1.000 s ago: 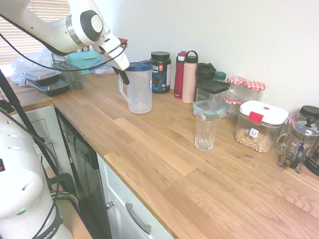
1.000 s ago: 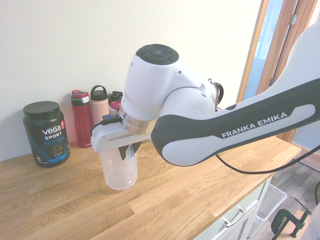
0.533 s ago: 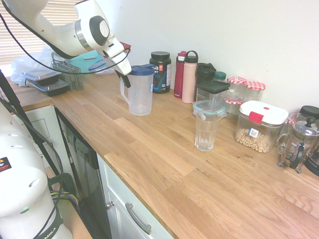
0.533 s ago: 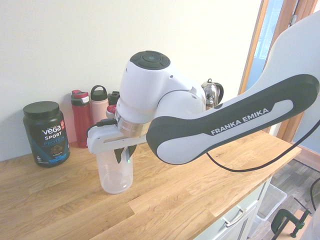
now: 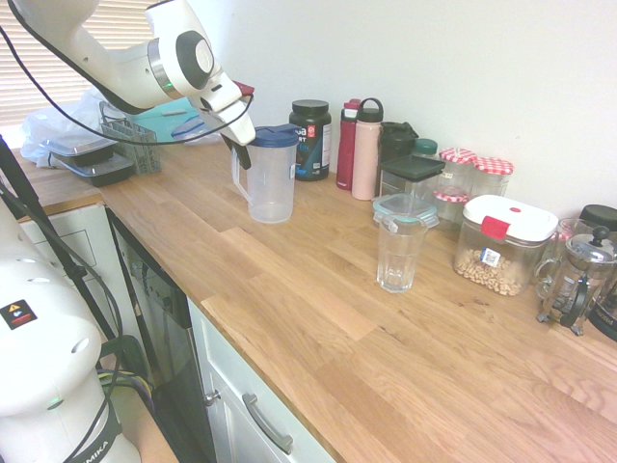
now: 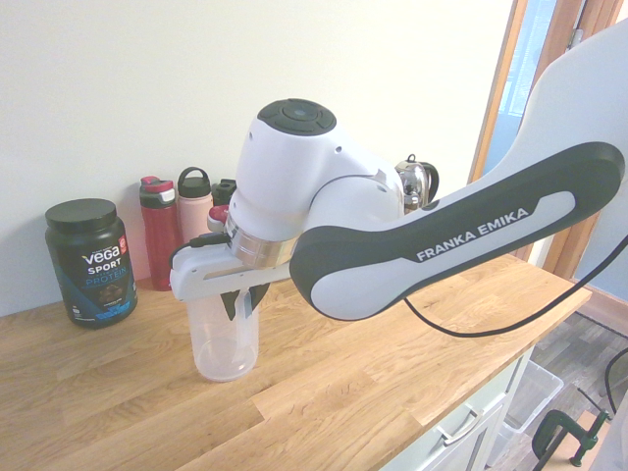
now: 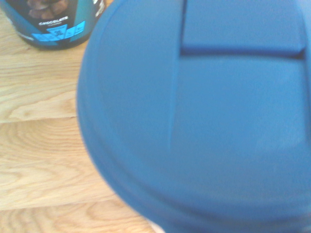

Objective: Pour me some water

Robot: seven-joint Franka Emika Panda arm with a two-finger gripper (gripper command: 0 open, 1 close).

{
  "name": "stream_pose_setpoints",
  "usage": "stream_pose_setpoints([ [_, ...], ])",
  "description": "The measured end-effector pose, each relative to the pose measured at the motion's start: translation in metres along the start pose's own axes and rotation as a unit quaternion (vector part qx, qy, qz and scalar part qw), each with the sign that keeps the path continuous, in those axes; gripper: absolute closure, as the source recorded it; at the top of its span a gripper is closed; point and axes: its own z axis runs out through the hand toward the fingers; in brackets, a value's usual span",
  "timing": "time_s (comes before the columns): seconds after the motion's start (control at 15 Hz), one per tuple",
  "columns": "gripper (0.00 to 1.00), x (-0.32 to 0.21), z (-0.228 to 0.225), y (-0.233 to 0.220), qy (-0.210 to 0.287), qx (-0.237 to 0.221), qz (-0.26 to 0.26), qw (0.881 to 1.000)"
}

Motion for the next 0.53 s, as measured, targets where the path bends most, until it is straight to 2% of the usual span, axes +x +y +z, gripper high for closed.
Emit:
stream_pose_setpoints([
  [0.33,0.00,0.000,0.007,0.001,-0.002,-0.007,-0.008,1.000],
  [0.53,0.00,-0.017,0.014,0.008,-0.026,-0.032,-0.043,0.998],
])
